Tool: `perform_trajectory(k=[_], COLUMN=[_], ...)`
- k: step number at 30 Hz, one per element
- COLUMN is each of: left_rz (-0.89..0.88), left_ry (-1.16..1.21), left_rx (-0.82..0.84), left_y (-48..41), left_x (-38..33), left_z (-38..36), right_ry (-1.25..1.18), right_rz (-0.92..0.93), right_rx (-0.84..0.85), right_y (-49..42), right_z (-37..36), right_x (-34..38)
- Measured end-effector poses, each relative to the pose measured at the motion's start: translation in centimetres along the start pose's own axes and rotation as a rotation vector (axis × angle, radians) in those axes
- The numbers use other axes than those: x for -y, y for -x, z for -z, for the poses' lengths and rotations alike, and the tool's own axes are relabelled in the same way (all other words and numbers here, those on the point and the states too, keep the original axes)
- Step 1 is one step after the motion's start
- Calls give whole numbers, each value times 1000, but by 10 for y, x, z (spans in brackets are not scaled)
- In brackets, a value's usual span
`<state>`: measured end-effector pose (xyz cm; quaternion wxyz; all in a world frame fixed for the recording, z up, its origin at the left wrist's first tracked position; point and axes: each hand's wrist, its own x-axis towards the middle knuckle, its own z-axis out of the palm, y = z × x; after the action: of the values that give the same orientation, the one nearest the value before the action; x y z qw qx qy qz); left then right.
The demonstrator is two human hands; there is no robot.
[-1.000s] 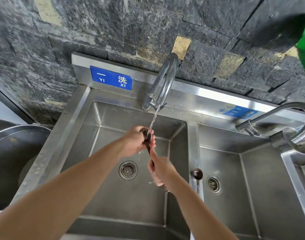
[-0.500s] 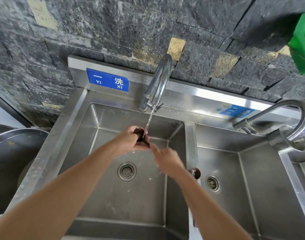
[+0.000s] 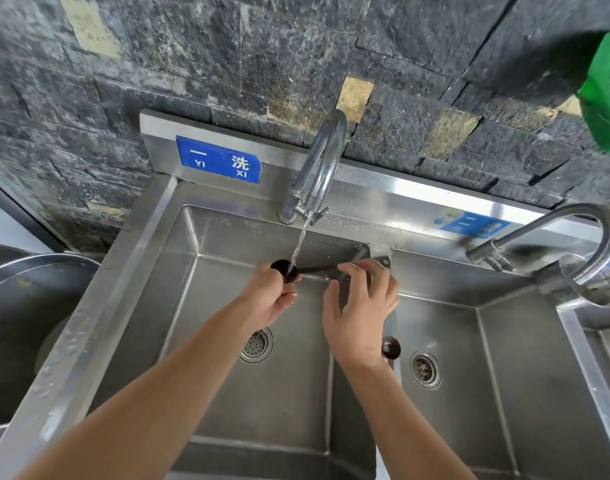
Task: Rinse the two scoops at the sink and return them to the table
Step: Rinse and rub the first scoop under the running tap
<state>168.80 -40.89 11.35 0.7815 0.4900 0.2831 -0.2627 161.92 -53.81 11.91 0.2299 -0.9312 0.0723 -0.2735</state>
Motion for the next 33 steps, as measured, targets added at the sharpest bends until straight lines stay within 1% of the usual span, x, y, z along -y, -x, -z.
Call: perform_trajectory(k=[1, 2, 5, 6, 7, 9, 12, 14, 16, 19, 20, 22, 24, 25, 26, 29, 30, 31, 33], left_rz=[5, 13, 4, -15, -35, -54, -77, -88, -105, -145, -165, -186, -168, -148, -130, -98, -96, -99, -117], left_ry=[37, 76, 159, 152, 143, 123, 30, 10, 8, -53, -73, -101, -83, -50, -15, 25, 19, 16, 1], left_rx=[-9, -8, 64, 94, 118, 128, 47, -8, -57, -103, -109, -122, -147, -152, -155, -154, -152, -154, -161], left_y=[0, 1, 11, 15, 19, 24, 30, 32, 32, 32, 33, 34, 35, 35, 35, 35, 35, 34, 34], left_x=[1, 2, 5, 6, 7, 7, 3, -1, -5, -4, -3, 1, 1, -1, -2, -6, -6, -5, -3], left_z=[3, 6, 16, 20, 22, 27, 35, 44, 52, 51, 48, 43, 46, 51, 58, 75, 76, 74, 69], right_ry=[-102, -247, -866, -1028, -1139, -1261, -1313, -1350, -1404, -1432, -1429, -1381, -1331, -1330, -1342, -1420, -1427, -1422, -1393], right_rz=[-50, -202, -1002, -1143, -1192, -1220, -1288, -1314, -1371, -1456, -1452, -1391, -1318, -1305, -1321, -1509, -1530, -1518, -1418], right_rx=[39, 135, 500, 578, 621, 631, 643, 656, 599, 465, 469, 572, 672, 685, 660, 439, 399, 419, 593], right_y=[3, 3, -8, -9, -8, -5, 1, -1, -9, -15, -13, -6, -3, -6, -10, -22, -22, -19, -8], right_z=[-1, -3, -13, -17, -23, -32, -43, -45, -45, -46, -49, -57, -62, -60, -58, -53, -53, -55, -60], right_x=[4, 9, 26, 28, 29, 30, 32, 32, 27, 28, 34, 47, 52, 50, 45, 26, 25, 28, 41])
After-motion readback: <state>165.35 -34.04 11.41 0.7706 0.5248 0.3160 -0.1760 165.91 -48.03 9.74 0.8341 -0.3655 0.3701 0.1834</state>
